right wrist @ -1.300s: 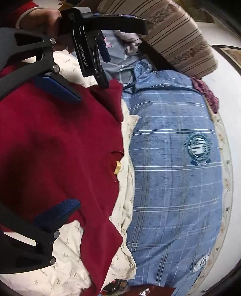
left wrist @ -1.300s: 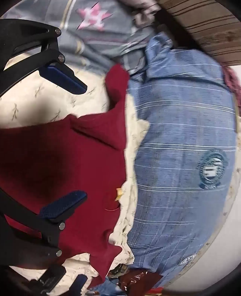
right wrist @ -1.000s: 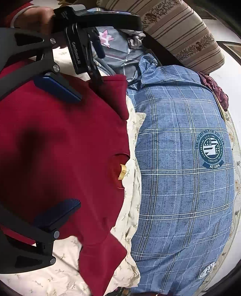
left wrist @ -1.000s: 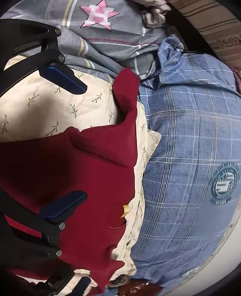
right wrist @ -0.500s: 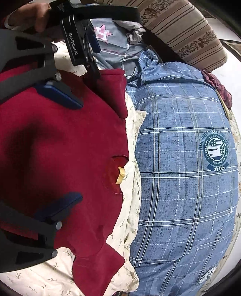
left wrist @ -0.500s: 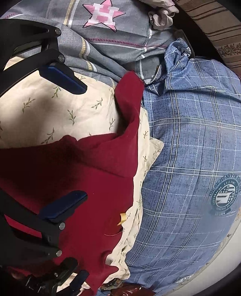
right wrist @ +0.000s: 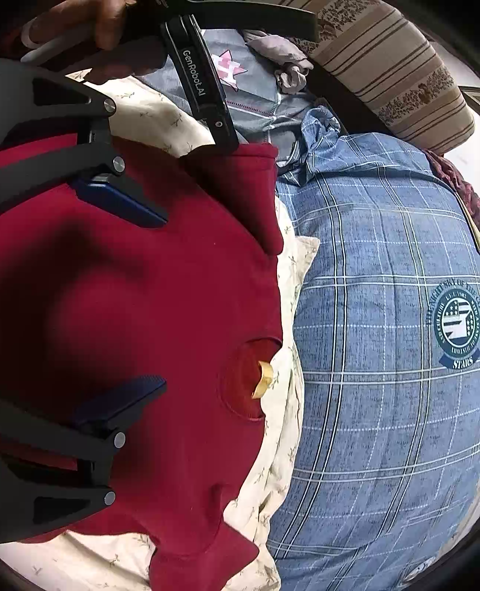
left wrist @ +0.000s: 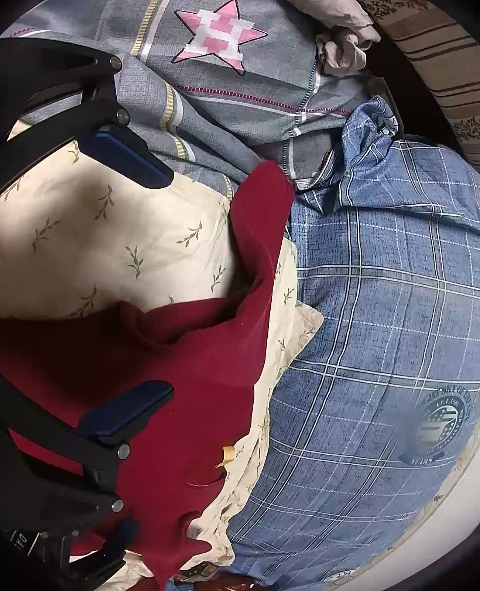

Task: Fold small clothes
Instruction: 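Grasp the red sweater sleeve nearest the left tool with the left tool, then lift the sleeve and fold it across the sweater body with the left tool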

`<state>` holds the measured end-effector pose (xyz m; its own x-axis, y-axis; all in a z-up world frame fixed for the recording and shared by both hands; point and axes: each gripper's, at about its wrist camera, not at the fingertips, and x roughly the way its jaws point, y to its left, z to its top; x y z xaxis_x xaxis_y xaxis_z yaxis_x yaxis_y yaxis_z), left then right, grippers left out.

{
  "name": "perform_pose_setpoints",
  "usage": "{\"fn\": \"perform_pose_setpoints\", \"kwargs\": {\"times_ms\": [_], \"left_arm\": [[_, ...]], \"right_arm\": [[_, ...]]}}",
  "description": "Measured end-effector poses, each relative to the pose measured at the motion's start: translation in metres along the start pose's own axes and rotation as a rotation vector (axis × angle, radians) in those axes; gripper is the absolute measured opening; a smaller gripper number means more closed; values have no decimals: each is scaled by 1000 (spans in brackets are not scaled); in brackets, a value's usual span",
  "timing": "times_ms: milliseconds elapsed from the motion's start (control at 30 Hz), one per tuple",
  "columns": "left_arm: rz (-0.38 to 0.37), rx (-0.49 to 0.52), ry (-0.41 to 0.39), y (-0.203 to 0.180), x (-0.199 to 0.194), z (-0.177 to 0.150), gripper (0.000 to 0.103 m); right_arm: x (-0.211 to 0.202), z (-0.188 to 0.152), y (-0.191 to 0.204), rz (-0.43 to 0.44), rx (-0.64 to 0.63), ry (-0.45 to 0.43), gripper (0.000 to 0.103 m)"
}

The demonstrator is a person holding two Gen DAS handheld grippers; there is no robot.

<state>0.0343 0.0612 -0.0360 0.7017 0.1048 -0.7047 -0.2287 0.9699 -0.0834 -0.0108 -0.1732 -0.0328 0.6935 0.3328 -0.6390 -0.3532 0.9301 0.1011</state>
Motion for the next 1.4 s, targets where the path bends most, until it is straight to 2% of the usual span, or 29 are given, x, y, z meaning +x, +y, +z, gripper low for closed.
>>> {"fn": "perform_pose_setpoints", "kwargs": {"times_ms": [33, 200, 300, 500, 633, 767, 900, 1067, 1133, 1233, 1333, 1400], "left_arm": [[-3, -6, 2, 1, 0, 0, 103], [-19, -48, -6, 9, 3, 2, 103], [-12, -61, -8, 17, 6, 4, 103], [14, -161, -1, 48, 13, 10, 103], [2, -216, 1, 60, 12, 11, 103], [6, -262, -11, 73, 9, 11, 103], [53, -300, 2, 89, 14, 11, 103], [-3, -406, 7, 108, 25, 17, 103], [-22, -443, 29, 114, 32, 20, 103], [-130, -498, 70, 120, 46, 25, 103], [-142, -524, 91, 126, 67, 32, 101], [-159, -525, 111, 128, 82, 39, 96]], "right_arm": [[2, 1, 0, 3, -11, -15, 83], [13, -2, 1, 18, 12, 33, 84], [18, -2, 4, 15, -13, 30, 84], [36, -9, 4, 8, -15, 89, 84], [38, -10, 3, 11, -9, 91, 84], [28, 9, 14, 65, -30, 44, 84], [29, 37, 44, 98, -133, 26, 87], [43, 37, 63, 110, -169, 33, 87], [50, 28, 60, 116, -151, 66, 87], [55, 17, 48, 138, -101, 117, 87], [51, 10, 37, 179, -43, 133, 87], [49, 7, 32, 194, -26, 136, 87]]}}
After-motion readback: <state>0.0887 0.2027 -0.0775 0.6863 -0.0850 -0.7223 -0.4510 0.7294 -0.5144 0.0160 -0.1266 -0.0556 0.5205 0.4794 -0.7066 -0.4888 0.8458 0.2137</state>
